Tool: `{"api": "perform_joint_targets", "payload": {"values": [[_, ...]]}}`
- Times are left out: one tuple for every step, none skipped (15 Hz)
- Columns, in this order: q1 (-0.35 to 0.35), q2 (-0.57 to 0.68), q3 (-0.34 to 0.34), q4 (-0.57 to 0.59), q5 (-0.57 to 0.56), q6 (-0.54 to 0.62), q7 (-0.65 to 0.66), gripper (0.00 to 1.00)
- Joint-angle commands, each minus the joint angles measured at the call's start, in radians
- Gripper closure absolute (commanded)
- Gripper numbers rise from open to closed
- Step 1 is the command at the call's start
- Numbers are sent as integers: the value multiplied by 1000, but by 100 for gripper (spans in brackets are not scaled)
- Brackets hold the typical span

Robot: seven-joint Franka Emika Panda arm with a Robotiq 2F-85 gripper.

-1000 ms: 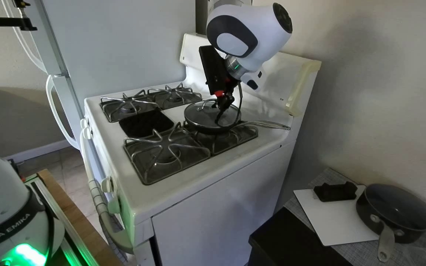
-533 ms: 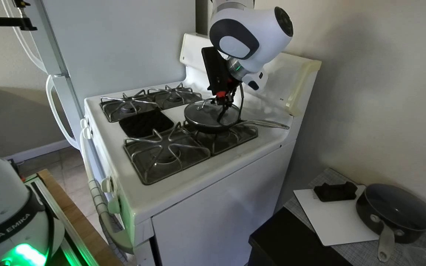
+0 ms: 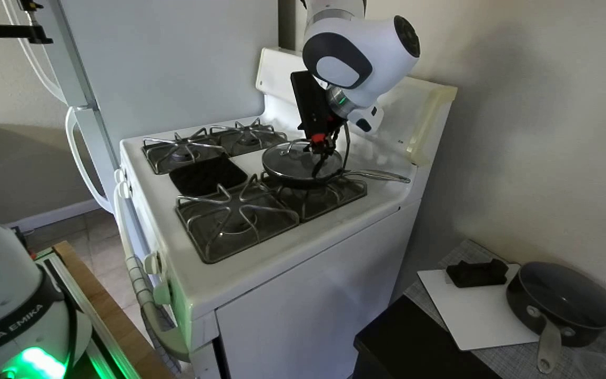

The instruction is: Remove the glass lid from the pan and put it on the black potholder

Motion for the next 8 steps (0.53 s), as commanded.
{"api": "perform_joint_targets", "payload": {"values": [[-13,29,18,18,3,19,-13,6],[-13,31,20,21,3,20,-14,8],[-12,32,22,24,1,20,-13,17],[-11,33,24,26,-1,21,-13,33],[-11,35,25,28,-2,21,-12,37],[-10,36,24,27,-5,26,-13,47],[-9,39,25,30,-10,30,-12,55],[-9,42,25,32,-14,34,-10,66]]}}
